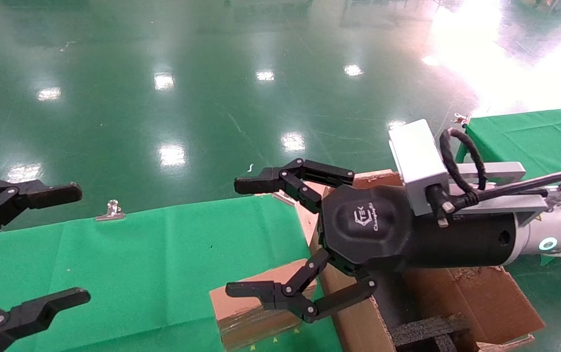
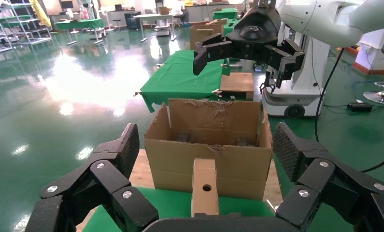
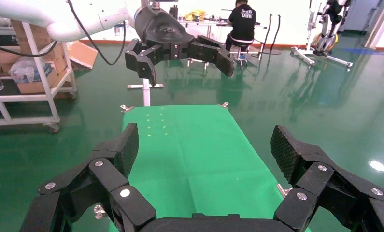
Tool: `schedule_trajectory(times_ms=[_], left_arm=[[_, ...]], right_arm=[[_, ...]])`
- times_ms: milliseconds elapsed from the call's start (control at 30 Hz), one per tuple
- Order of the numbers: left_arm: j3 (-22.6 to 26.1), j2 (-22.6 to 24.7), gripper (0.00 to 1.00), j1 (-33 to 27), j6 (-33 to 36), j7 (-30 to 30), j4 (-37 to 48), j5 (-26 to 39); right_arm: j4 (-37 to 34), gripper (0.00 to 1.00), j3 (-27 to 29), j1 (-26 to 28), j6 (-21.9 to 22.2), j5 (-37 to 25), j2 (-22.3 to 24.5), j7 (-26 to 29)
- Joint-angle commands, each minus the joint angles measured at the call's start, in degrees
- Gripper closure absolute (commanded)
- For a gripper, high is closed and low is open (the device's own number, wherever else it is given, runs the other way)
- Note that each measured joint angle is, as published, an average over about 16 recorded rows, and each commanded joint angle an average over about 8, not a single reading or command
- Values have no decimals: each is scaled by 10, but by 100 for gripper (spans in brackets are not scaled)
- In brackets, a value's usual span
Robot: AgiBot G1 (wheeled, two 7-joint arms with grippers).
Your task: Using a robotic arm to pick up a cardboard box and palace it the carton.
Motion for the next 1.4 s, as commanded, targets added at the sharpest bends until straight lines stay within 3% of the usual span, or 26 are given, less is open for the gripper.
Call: schedule_trajectory(times_ms=[33,367,633,933,1400], left_arm=[[0,0,0,0,0,0,0,0],[0,0,3,0,0,0,0,0],[0,0,98,0,0,0,0,0],[0,0,100,0,0,0,0,0],[0,0,100,0,0,0,0,0]], right_arm=[[0,0,0,0,0,0,0,0],[0,0,0,0,0,0,0,0],[0,0,0,0,0,0,0,0],[4,0,-14,14,6,-46,-1,-11],[6,0,-141,136,-5,-338,-64,2]])
